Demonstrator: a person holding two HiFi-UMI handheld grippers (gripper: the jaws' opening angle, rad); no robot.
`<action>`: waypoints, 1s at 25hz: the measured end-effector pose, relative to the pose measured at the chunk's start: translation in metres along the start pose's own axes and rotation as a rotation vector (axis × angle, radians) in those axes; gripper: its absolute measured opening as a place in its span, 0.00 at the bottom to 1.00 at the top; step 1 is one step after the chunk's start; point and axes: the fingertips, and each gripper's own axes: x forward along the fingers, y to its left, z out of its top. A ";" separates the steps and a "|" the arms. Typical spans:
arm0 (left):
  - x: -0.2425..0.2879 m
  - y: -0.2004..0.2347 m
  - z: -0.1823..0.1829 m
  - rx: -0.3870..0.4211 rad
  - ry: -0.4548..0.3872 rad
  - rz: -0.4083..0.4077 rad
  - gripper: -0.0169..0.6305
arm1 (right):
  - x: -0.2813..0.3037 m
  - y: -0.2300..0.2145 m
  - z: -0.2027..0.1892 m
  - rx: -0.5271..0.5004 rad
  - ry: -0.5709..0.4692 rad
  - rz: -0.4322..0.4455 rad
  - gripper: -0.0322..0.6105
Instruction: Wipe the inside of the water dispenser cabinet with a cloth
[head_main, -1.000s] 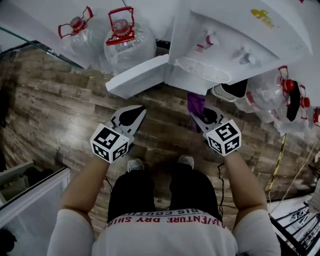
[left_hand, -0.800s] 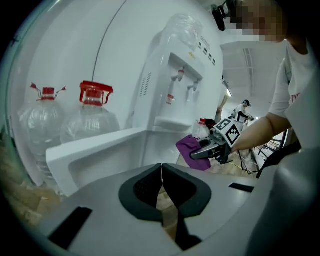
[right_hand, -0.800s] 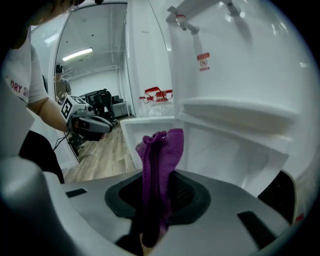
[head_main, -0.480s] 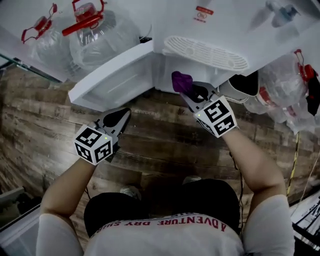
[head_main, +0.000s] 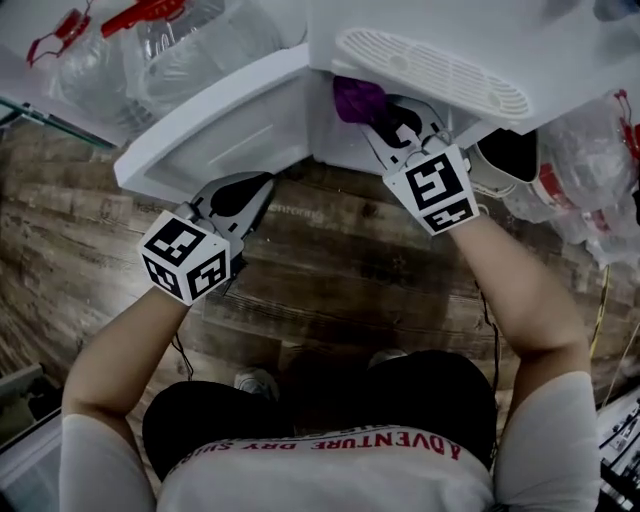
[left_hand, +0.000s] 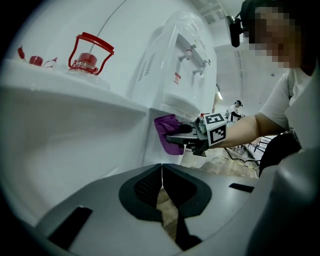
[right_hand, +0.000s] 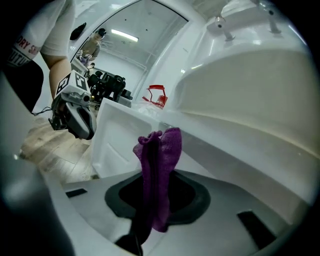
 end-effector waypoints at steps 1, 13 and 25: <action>0.001 0.000 0.000 0.002 0.000 0.005 0.07 | 0.004 -0.002 0.002 -0.010 -0.007 -0.017 0.20; 0.022 0.005 -0.008 -0.067 -0.030 0.037 0.07 | 0.039 -0.001 0.007 -0.104 -0.004 -0.049 0.20; 0.035 -0.004 -0.023 -0.101 -0.003 0.010 0.07 | 0.058 0.021 -0.028 -0.098 0.055 0.011 0.20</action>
